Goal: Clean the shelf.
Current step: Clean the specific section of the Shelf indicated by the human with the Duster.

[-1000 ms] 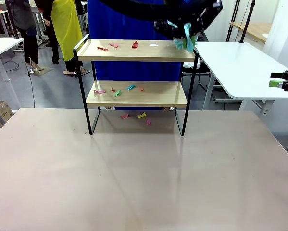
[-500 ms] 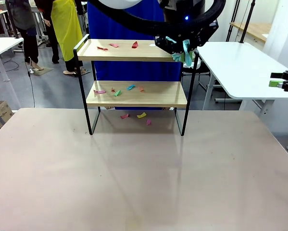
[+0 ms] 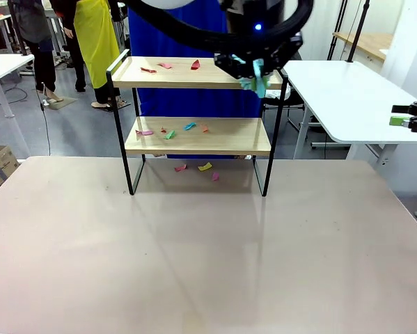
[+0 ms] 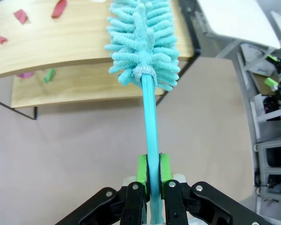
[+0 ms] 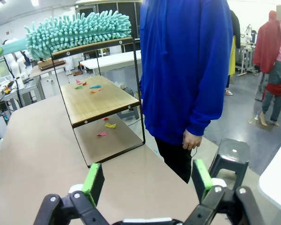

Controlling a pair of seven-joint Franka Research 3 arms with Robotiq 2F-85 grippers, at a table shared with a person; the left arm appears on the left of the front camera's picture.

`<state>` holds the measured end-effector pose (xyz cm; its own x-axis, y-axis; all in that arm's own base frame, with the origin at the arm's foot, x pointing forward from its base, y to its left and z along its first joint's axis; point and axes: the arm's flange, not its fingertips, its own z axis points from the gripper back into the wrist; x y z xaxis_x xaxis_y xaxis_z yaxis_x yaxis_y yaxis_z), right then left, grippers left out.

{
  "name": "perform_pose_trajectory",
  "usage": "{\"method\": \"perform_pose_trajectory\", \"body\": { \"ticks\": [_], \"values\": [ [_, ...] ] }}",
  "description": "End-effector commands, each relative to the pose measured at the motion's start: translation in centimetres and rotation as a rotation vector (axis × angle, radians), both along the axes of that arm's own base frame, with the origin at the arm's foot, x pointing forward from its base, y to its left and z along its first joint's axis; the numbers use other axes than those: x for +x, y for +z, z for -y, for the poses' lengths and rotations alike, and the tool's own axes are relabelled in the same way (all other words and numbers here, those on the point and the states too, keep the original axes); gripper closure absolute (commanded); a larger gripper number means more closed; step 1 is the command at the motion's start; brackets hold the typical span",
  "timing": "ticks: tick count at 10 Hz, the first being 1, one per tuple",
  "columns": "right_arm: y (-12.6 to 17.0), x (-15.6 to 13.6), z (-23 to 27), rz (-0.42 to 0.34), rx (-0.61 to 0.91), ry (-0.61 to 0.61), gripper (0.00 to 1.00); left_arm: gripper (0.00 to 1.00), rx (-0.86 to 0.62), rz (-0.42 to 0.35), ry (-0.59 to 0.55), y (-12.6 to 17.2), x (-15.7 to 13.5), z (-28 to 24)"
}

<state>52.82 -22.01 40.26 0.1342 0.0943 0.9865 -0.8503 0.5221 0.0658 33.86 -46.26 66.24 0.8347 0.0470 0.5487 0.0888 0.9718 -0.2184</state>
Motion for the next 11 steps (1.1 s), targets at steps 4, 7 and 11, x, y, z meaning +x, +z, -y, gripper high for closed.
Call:
{"method": "perform_pose_trajectory", "body": {
  "ticks": [4,7,11],
  "values": [
    [0.2,0.0,-0.2,0.003,0.0,0.004,0.0,0.87,0.167,-0.094,0.08,-1.0,0.7,-9.3],
    [0.2,0.0,-0.2,0.003,0.0,0.004,0.0,0.87,0.355,-0.128,0.169,-1.8,0.6,-15.3],
    [0.2,0.0,-0.2,0.003,0.0,0.004,0.0,0.87,0.575,-0.017,0.229,0.7,-0.8,-20.1]
  ]
}}
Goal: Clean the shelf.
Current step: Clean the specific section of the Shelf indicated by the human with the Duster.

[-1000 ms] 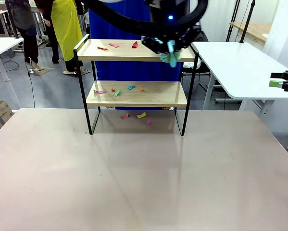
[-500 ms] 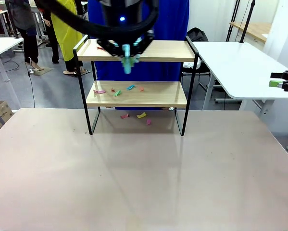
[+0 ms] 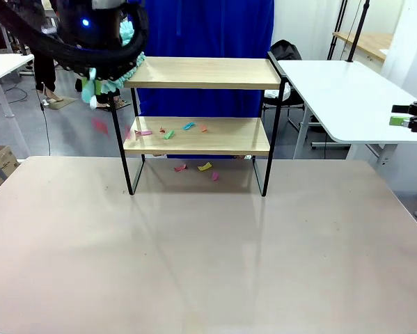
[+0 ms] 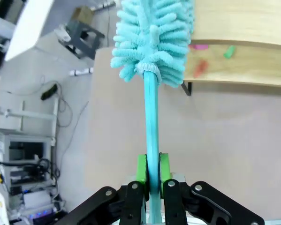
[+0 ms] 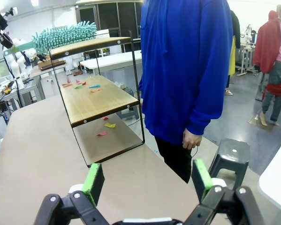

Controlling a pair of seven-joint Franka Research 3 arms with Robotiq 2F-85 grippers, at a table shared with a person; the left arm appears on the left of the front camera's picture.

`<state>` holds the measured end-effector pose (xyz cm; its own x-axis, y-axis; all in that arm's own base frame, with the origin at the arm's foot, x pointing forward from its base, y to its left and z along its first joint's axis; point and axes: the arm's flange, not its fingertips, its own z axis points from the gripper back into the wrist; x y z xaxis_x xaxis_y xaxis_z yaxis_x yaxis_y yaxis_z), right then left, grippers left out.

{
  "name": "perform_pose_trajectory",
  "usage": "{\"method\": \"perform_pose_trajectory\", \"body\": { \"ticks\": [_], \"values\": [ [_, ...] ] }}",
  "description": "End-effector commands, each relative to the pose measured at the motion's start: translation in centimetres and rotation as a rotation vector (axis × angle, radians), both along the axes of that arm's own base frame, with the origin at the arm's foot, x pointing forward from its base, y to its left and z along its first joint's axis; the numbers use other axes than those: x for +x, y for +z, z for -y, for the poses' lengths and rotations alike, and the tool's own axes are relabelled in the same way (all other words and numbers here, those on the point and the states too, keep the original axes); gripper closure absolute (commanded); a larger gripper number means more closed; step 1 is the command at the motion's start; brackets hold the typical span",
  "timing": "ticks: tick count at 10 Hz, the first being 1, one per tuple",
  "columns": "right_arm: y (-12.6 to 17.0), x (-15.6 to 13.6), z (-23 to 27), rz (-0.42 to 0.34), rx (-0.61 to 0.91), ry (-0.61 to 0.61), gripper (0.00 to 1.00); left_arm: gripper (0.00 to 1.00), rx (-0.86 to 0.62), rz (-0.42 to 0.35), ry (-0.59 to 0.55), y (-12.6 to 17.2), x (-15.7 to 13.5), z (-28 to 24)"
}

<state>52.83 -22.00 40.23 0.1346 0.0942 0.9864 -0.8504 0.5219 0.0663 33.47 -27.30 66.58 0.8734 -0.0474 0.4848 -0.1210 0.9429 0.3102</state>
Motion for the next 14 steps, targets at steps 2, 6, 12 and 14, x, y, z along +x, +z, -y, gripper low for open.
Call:
{"method": "perform_pose_trajectory", "body": {
  "ticks": [2,6,12,14],
  "values": [
    [0.2,0.0,-0.2,0.004,0.0,0.004,0.0,0.87,-0.101,0.124,-0.124,1.9,-1.4,-0.3],
    [0.2,0.0,-0.2,0.004,0.0,0.004,0.0,0.87,-0.005,0.03,-0.032,0.9,-0.5,0.3],
    [0.2,0.0,-0.2,0.004,0.0,0.004,0.0,0.87,-0.298,0.151,-0.492,7.2,-6.0,-6.6],
    [0.2,0.0,-0.2,0.004,0.0,0.004,0.0,0.87,-0.41,0.082,-0.823,8.0,-8.2,-9.9]
  ]
}}
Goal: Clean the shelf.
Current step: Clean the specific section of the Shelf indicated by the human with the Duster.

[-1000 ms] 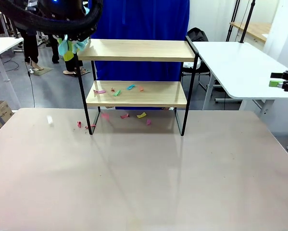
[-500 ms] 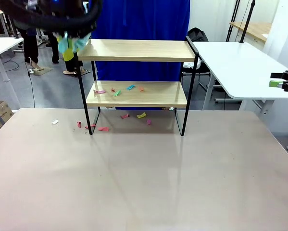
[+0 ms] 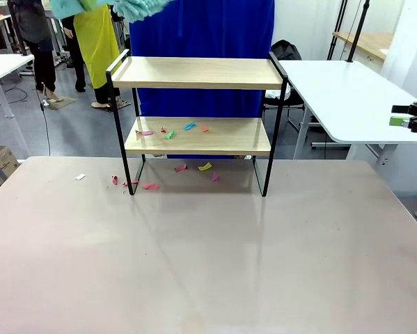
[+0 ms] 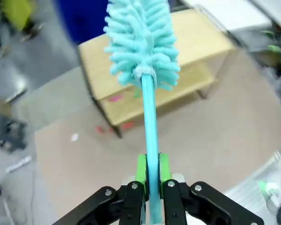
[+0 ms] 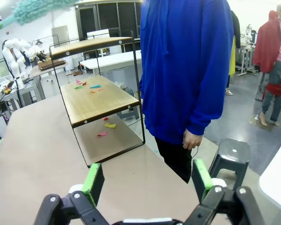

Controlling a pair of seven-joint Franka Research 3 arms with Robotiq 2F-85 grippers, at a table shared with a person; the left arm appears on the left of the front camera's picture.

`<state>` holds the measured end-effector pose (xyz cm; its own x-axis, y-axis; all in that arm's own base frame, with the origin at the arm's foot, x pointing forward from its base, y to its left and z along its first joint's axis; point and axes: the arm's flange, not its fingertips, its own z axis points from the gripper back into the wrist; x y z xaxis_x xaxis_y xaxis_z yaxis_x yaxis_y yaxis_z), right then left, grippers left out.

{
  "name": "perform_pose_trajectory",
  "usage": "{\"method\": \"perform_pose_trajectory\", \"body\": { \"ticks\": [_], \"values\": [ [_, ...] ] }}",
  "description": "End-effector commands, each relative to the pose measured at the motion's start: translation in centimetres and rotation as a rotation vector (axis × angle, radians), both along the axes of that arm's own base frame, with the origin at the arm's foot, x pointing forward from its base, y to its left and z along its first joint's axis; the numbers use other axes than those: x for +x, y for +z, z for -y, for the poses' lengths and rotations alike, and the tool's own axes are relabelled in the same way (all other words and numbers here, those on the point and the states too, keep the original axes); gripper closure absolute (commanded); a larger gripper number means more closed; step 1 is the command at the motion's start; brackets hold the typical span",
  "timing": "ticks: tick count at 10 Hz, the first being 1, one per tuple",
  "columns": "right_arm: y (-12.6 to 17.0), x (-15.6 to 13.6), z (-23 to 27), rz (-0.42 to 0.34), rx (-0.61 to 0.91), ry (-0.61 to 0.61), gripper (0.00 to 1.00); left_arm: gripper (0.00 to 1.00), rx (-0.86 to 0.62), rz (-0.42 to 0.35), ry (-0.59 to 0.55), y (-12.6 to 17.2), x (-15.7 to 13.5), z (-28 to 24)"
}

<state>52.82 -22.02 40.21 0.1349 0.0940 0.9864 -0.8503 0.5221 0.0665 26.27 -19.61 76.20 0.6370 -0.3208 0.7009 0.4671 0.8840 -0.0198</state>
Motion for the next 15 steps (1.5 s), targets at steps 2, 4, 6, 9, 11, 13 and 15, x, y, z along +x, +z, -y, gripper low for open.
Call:
{"method": "perform_pose_trajectory", "body": {
  "ticks": [2,4,6,9,11,13,15],
  "values": [
    [0.2,0.0,-0.2,0.004,-0.001,0.004,0.0,0.87,0.041,-0.059,-0.444,-2.1,-2.8,-4.0],
    [0.2,0.0,-0.2,0.004,-0.001,0.004,0.0,0.87,0.161,-0.079,-0.583,-3.3,-4.5,-4.4],
    [0.2,0.0,-0.2,0.004,-0.001,0.004,0.0,0.87,0.282,-0.099,-0.716,-5.7,-5.3,-4.2],
    [0.2,0.0,-0.2,0.004,-0.001,0.004,0.0,0.87,0.475,-0.213,-0.908,-10.5,-4.8,-1.7],
    [0.2,0.0,-0.2,0.004,-0.001,0.004,0.0,0.87,0.642,-0.335,-0.944,-14.8,-2.7,-1.6],
    [0.2,0.0,-0.2,0.004,-0.001,0.004,0.0,0.87,0.641,-0.447,-0.959,-18.7,-1.1,-2.7],
    [0.2,0.0,-0.2,0.004,-0.001,0.004,0.0,0.87,0.682,-0.465,-0.918,-20.0,-0.3,-3.7]
  ]
}}
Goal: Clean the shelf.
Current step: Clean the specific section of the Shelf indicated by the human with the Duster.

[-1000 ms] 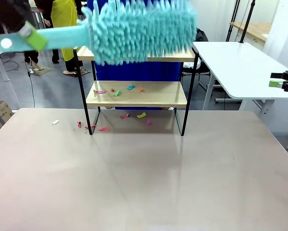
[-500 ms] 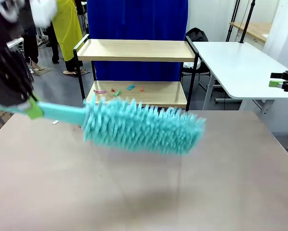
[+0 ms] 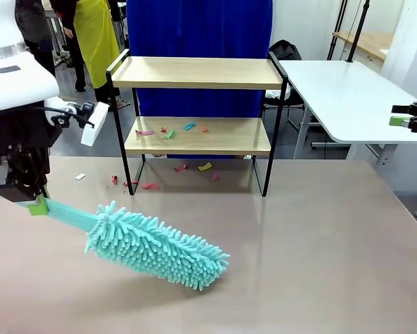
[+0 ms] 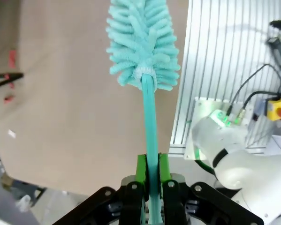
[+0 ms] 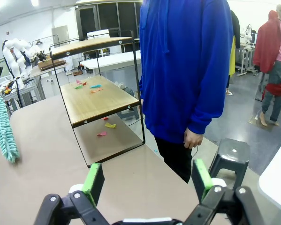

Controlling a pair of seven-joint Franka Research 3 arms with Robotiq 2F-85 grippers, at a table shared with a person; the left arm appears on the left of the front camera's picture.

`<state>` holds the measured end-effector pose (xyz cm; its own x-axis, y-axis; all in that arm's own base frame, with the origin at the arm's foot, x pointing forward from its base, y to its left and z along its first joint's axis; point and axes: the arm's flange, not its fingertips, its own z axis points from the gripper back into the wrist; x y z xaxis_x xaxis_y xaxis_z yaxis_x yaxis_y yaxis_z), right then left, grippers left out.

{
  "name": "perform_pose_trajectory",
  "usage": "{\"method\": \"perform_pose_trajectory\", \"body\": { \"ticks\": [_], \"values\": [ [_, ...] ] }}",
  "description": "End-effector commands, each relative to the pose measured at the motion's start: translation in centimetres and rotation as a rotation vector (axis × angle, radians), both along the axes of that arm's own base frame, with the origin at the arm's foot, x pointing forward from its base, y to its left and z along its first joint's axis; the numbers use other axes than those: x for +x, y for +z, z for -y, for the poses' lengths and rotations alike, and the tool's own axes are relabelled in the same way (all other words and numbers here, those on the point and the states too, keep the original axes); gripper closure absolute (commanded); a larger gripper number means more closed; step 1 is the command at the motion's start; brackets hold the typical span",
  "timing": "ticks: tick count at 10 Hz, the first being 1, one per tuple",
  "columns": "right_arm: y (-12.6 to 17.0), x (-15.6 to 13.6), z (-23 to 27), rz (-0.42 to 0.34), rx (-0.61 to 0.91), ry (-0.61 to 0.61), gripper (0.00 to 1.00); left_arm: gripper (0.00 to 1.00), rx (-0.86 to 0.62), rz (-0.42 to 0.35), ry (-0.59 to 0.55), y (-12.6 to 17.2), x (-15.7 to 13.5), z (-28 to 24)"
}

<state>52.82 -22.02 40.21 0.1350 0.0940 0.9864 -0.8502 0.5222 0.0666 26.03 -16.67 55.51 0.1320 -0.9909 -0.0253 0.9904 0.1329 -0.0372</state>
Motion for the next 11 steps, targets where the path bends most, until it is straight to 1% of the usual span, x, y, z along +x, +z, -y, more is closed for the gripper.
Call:
{"method": "perform_pose_trajectory", "body": {
  "ticks": [1,2,11],
  "values": [
    [0.26,-0.02,-0.25,0.004,-0.001,0.004,0.0,0.87,-0.029,0.076,0.07,0.49,0.57,-0.97],
    [0.26,-0.02,-0.25,0.004,-0.001,0.004,0.0,0.87,0.0,0.0,0.0,0.0,0.0,0.0],
    [0.26,-0.02,-0.25,0.004,-0.001,0.004,0.0,0.87,0.0,0.0,0.0,0.0,0.0,0.0]
  ]
}}
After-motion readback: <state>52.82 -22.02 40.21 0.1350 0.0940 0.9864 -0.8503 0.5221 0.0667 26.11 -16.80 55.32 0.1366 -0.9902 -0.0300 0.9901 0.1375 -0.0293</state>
